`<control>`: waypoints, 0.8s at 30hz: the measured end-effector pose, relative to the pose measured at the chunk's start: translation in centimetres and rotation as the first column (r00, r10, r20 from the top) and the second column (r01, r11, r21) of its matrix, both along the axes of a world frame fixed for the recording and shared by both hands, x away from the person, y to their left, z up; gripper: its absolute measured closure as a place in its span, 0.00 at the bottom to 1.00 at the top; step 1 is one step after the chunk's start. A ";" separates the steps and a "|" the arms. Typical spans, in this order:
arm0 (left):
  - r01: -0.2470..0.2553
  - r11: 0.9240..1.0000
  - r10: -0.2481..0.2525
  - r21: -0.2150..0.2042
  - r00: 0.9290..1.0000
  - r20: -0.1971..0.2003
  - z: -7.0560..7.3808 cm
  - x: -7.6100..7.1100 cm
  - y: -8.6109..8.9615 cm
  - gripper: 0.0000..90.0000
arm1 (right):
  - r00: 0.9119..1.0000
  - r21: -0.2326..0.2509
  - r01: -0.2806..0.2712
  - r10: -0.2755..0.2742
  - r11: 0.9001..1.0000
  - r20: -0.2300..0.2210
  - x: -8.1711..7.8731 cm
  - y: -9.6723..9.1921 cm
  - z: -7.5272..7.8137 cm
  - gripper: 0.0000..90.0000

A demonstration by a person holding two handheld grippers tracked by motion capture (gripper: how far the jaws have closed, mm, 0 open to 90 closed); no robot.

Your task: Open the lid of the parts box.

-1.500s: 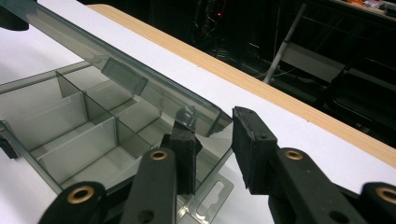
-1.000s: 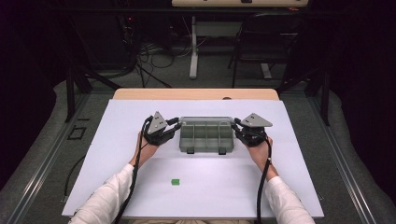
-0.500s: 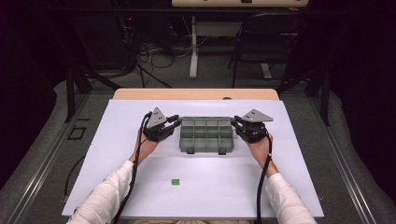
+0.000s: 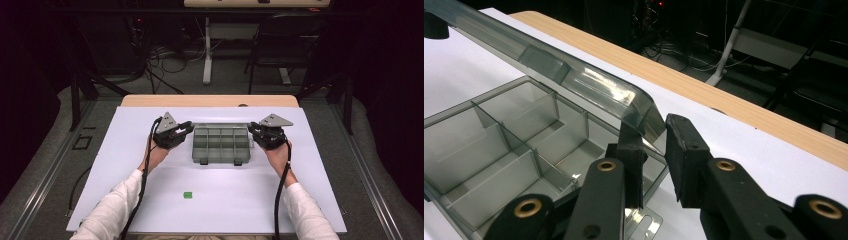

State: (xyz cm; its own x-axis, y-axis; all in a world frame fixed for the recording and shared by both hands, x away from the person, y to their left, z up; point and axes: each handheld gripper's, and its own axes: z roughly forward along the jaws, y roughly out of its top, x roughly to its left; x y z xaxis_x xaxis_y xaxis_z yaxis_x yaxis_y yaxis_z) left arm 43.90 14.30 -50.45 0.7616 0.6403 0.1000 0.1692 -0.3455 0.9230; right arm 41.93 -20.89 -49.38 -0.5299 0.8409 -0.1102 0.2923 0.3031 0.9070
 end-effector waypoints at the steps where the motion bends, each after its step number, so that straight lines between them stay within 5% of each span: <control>1: 0.000 1.000 0.000 0.000 1.000 0.000 0.0 0.0 0.0 0.84 | 1.000 0.001 0.000 0.000 1.000 -0.002 0.0 0.0 0.0 0.86; 24: -0.017 1.000 0.017 -0.010 1.000 -0.020 0.3 1.1 -0.1 0.86 | 0.999 0.036 0.044 -0.043 0.998 -0.032 1.3 0.2 0.3 0.88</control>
